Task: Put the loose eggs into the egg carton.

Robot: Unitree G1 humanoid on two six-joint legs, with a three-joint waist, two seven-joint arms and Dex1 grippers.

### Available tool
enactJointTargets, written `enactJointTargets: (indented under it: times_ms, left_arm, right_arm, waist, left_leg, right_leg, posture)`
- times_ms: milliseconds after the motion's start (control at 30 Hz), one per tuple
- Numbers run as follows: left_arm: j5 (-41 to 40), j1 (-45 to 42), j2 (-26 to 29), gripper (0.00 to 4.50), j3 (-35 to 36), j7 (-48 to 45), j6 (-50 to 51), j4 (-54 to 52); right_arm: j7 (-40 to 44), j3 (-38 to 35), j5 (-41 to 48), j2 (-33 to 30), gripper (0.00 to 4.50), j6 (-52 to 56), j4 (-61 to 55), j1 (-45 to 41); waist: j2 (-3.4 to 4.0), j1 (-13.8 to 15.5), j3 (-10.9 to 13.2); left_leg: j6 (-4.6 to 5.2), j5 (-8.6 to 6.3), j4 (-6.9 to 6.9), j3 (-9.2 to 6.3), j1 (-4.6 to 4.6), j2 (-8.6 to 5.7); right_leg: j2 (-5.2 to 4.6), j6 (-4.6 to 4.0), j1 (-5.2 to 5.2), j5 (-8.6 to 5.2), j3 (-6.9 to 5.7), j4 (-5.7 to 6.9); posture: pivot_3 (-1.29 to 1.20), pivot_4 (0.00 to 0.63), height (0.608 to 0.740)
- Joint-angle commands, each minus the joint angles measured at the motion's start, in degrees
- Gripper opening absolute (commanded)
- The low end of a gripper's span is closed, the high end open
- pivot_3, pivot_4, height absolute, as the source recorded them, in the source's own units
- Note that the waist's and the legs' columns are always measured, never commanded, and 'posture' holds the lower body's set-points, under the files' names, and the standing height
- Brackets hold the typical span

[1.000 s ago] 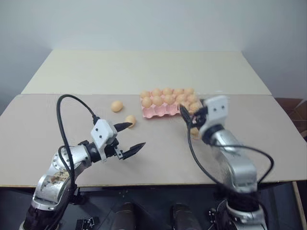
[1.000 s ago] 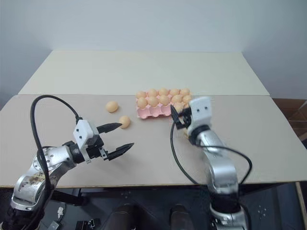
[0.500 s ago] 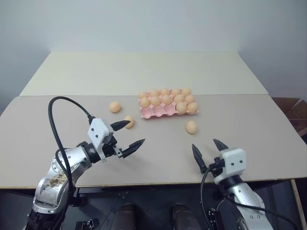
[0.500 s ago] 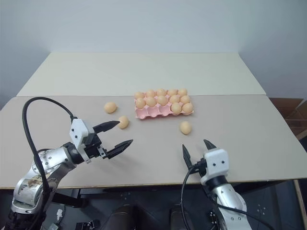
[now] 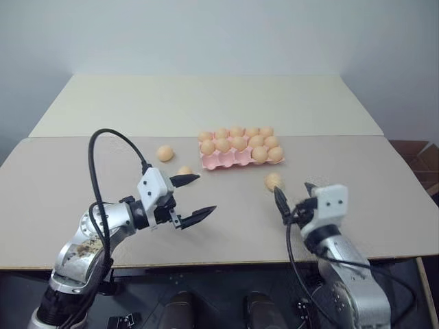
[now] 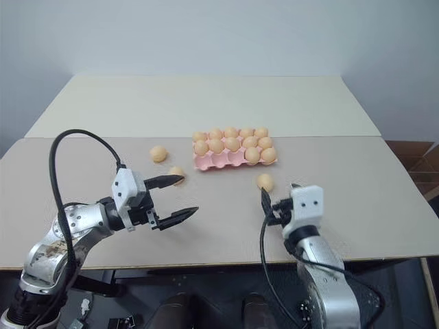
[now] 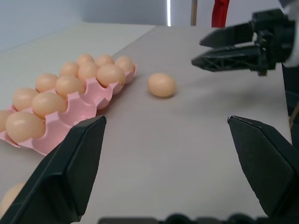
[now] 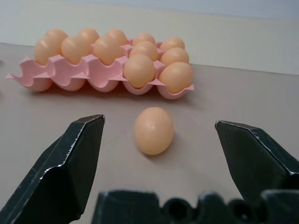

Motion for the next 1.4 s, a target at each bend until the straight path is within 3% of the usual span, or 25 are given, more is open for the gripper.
enactJointTargets:
  times_ms: [33,267,667,767,933,1000,1267,1400]
  left_arm:
    - [0.51,-0.41,0.15,4.5,-0.17,-0.97,-2.29,-0.3]
    - [1.96,0.81,-0.34,4.5,-0.76,-1.67,-4.84,1.26]
    - [2.62,2.87,-0.44,4.5,-0.29,-0.95,-6.22,1.02]
    - [2.66,2.97,-0.55,4.5,-0.28,-0.64,-6.23,1.0]
    - [3.12,3.31,-0.49,4.5,0.43,0.46,-6.13,1.23]
    - [3.18,3.62,-0.38,4.5,1.2,1.28,-5.71,1.11]
    - [6.91,4.76,0.25,4.5,3.42,6.82,-4.12,0.84]
    - [6.98,4.51,0.19,4.5,3.72,7.12,-3.97,0.76]
  right_arm:
    - [-3.49,-0.73,-0.59,1.23,4.43,8.93,1.14,-7.0]
    - [-7.52,-0.95,-1.89,5.13,4.43,14.13,12.92,-18.06]
    - [-7.19,0.76,-5.96,4.63,4.43,10.61,21.23,-19.72]
    - [-6.86,-0.05,-5.56,4.78,3.8,10.22,21.82,-20.28]
    - [-5.79,-0.28,-5.17,4.62,2.13,10.74,21.26,-21.07]
    - [-5.17,0.07,-4.77,4.85,1.71,11.63,19.48,-21.77]
    - [-3.01,4.26,-4.16,7.23,1.43,12.55,15.34,-29.58]
    - [-1.43,6.78,-5.21,8.26,1.4,7.54,24.36,-32.79]
  waist:
    - [0.0,0.02,0.0]
    - [0.0,0.06,0.0]
    - [0.0,-0.14,0.0]
    - [0.0,-0.15,0.0]
    - [0.0,-0.16,0.0]
    - [0.0,-0.17,0.0]
    - [0.01,-0.78,0.0]
    - [0.01,-0.78,0.0]
  left_leg:
    - [0.0,0.0,0.0,0.0,-0.03,0.0]
    - [0.0,0.0,0.0,0.01,-0.23,-0.03]
    - [0.0,0.0,0.0,0.0,-0.35,-0.01]
    - [0.0,0.0,0.0,0.0,-0.35,-0.02]
    - [0.0,0.0,0.0,0.0,-0.35,-0.01]
    - [0.0,0.0,0.0,0.0,-0.35,-0.01]
    - [0.0,0.0,0.0,-0.06,-0.35,0.03]
    - [0.0,0.0,0.0,-0.05,-0.36,-0.02]
  right_leg:
    - [0.0,0.0,-0.04,0.0,0.0,0.0]
    - [-0.03,0.0,-0.22,0.01,0.0,0.02]
    - [-0.01,0.01,-0.33,0.01,-0.03,0.07]
    - [-0.02,0.01,-0.33,0.01,-0.02,0.07]
    - [-0.01,0.01,-0.33,0.01,-0.03,0.06]
    - [-0.01,0.01,-0.33,0.01,-0.03,0.07]
    - [0.03,0.0,-0.37,0.01,-0.06,0.12]
    - [-0.03,0.0,-0.34,0.01,-0.07,0.1]
  posture:
    - [0.0,0.15,0.74]
    - [0.0,0.15,0.74]
    - [0.0,0.15,0.74]
    - [0.0,0.15,0.74]
    - [0.0,0.15,0.74]
    - [0.0,0.15,0.74]
    - [0.0,0.15,0.74]
    - [0.0,0.15,0.74]
